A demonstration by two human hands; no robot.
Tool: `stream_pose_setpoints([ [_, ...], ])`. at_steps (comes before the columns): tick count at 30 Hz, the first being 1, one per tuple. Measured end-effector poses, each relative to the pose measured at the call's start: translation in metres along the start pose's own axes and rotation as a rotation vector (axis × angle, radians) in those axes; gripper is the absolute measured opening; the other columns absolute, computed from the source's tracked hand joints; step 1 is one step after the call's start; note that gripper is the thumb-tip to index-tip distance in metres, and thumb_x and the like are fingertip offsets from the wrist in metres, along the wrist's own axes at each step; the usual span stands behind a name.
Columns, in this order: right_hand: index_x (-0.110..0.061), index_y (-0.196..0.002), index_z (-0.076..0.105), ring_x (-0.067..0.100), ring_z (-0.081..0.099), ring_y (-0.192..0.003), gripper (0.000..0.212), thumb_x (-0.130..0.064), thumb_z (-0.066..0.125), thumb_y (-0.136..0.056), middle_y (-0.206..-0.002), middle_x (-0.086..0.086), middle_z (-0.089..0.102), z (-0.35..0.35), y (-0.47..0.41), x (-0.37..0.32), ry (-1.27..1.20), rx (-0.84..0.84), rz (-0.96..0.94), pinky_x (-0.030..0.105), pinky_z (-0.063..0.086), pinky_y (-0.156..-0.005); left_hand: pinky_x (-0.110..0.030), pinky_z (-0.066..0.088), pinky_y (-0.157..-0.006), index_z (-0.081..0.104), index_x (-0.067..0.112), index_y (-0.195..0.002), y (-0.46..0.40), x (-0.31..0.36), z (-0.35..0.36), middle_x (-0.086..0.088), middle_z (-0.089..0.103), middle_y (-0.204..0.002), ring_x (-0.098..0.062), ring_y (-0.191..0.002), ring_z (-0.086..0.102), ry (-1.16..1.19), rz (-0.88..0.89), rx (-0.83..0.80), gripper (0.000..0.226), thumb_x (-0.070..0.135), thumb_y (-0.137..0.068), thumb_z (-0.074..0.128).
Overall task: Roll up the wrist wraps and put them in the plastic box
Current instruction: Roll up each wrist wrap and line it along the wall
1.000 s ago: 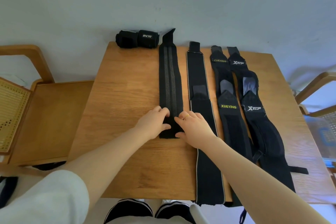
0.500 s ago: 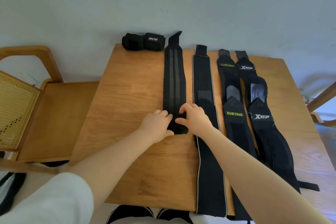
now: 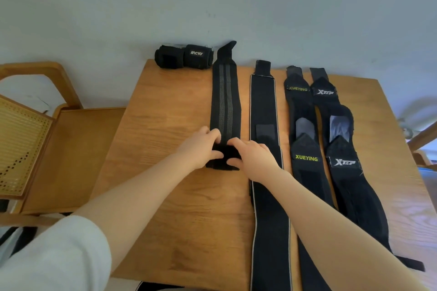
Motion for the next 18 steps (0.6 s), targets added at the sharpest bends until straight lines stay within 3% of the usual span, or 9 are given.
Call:
stream_pose_setpoints([
  [2, -0.024, -0.139, 0.039, 0.022, 0.052, -0.113, 0.044, -0.036, 0.048, -0.098, -0.123, 0.001, 0.058, 0.001, -0.010, 0.006, -0.049, -0.065, 0.031, 0.041, 0.042, -0.097, -0.030, 0.042, -0.073, 0.050, 0.017, -0.114, 0.003, 0.010, -0.009, -0.001, 0.045, -0.119, -0.018, -0.102, 0.043, -0.080, 0.053, 0.157, 0.022, 0.030, -0.097, 0.049],
  [4, -0.025, -0.142, 0.037, 0.025, 0.047, -0.118, 0.044, -0.037, 0.042, -0.100, -0.127, 0.005, 0.052, 0.002, -0.020, 0.014, -0.094, -0.092, 0.074, 0.043, 0.042, -0.098, -0.032, 0.045, -0.081, 0.051, 0.014, -0.120, 0.003, 0.017, -0.009, -0.003, 0.048, -0.123, -0.021, -0.110, 0.045, -0.116, 0.089, 0.220, 0.026, 0.027, -0.099, 0.043],
  [8, -0.026, -0.144, 0.036, 0.030, 0.038, -0.123, 0.043, -0.034, 0.039, -0.101, -0.134, 0.010, 0.040, 0.005, -0.042, 0.026, -0.019, -0.132, 0.138, 0.044, 0.041, -0.101, -0.033, 0.036, -0.106, 0.028, 0.013, -0.147, -0.001, 0.012, 0.009, -0.004, 0.031, -0.150, -0.023, -0.136, 0.031, -0.149, 0.069, 0.093, 0.062, 0.040, -0.096, 0.048],
  [10, -0.020, -0.139, 0.041, 0.028, 0.041, -0.121, 0.043, -0.036, 0.044, -0.099, -0.132, 0.009, 0.045, -0.001, -0.050, 0.033, -0.121, -0.065, 0.203, 0.045, 0.044, -0.099, -0.034, 0.032, -0.110, 0.018, 0.016, -0.150, -0.006, 0.006, 0.010, -0.002, 0.024, -0.155, -0.022, -0.140, 0.023, -0.161, 0.044, 0.066, 0.068, 0.040, -0.095, 0.050],
  [13, -0.013, -0.130, 0.044, 0.024, 0.050, -0.115, 0.047, -0.044, 0.051, -0.094, -0.124, 0.007, 0.052, -0.010, -0.055, 0.048, -0.297, 0.103, 0.348, 0.044, 0.049, -0.093, -0.035, 0.032, -0.110, 0.017, 0.020, -0.151, -0.019, -0.004, 0.010, 0.001, 0.024, -0.155, -0.021, -0.140, 0.024, -0.084, 0.019, 0.018, 0.068, 0.040, -0.095, 0.049],
  [18, -0.011, -0.118, 0.053, 0.018, 0.058, -0.099, 0.040, -0.044, 0.046, -0.096, -0.115, 0.005, 0.060, -0.001, -0.045, 0.058, -0.556, 0.277, 0.450, 0.036, 0.052, -0.083, -0.035, 0.036, -0.107, 0.018, 0.025, -0.151, -0.035, -0.012, 0.009, 0.004, 0.021, -0.156, -0.019, -0.138, 0.030, 0.035, -0.033, -0.095, 0.067, 0.042, -0.094, 0.050],
])
Point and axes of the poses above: each hand's wrist, its own y-axis away from the middle knuckle, its own z-axis out of the palm, x = y × z, the point moved 10 cm from there along -y, towards the middle knuckle
